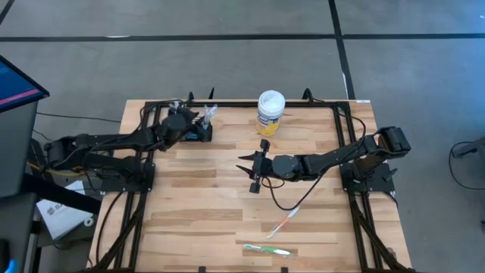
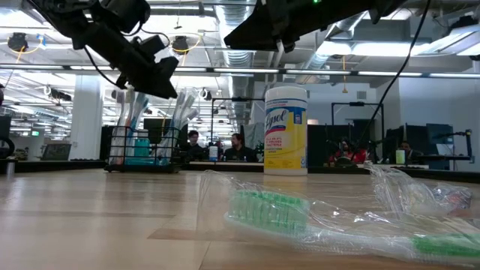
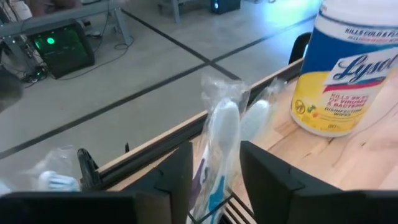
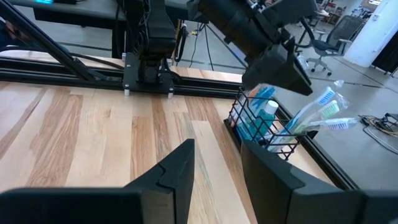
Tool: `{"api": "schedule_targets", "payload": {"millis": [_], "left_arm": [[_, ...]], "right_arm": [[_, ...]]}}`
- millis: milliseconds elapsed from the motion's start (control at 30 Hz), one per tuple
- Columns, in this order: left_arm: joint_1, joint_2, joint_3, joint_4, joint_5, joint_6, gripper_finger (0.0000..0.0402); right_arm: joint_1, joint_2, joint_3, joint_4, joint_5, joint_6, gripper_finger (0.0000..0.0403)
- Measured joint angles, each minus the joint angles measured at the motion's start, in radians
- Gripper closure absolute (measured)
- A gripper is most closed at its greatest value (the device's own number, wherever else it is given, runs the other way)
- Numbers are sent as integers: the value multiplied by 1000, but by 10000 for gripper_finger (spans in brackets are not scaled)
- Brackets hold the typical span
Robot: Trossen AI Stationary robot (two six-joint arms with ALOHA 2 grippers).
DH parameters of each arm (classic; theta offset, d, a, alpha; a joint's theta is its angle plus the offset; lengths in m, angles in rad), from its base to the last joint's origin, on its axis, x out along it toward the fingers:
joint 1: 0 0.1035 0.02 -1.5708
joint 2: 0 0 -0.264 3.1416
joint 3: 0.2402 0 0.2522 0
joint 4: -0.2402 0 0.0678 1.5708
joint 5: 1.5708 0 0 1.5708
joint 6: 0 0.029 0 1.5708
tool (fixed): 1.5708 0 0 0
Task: Pick & Place toothbrushing station
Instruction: Put the blue toothbrush into the mesh organizer, then put the orange toothbrush into the mesh organizer
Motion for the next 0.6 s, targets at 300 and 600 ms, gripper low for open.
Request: {"api": "schedule_targets", "payload": {"millis": [300,600], "left_arm": [[-43,-129,0,-1,83,2,249],[-236,-187,0,-4,162,26,265]], "right_arm": [[1,0,0,-24,0,0,280],[52,0,0,-44,-4,0,280]]}}
